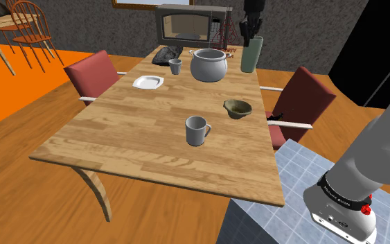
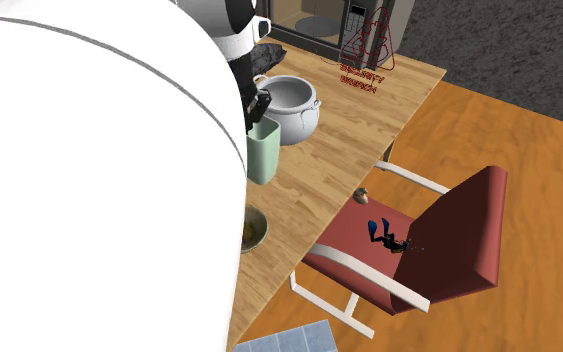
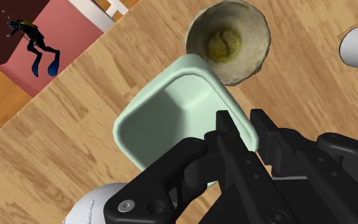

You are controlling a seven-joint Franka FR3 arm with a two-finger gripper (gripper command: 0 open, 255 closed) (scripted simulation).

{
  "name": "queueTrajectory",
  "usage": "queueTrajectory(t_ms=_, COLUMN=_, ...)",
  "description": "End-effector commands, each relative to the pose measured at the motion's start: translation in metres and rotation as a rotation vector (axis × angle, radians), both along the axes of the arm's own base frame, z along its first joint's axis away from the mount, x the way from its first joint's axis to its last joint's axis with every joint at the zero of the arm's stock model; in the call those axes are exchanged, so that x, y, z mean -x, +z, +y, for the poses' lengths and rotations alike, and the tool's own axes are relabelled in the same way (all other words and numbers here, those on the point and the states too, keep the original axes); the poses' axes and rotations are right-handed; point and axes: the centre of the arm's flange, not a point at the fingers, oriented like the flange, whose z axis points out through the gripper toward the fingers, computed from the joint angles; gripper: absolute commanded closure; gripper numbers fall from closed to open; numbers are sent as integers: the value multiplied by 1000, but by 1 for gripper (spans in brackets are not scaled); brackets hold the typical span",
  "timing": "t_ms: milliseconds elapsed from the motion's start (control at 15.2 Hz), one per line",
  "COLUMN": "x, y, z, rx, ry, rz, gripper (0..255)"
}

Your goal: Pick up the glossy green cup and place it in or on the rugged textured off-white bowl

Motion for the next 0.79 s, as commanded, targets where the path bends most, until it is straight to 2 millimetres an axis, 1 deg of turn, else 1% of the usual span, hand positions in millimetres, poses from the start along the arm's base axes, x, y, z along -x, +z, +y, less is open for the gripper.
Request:
queueTrajectory(t_ms=0, x=14, y=6, z=22, rx=1, ry=-1, rz=0, gripper=255)
queueTrajectory(t_ms=198, x=31, y=17, z=55, rx=1, ry=-1, rz=0, gripper=255)
queueTrajectory(t_ms=726, x=31, y=-26, z=55, rx=1, ry=-1, rz=0, gripper=255)
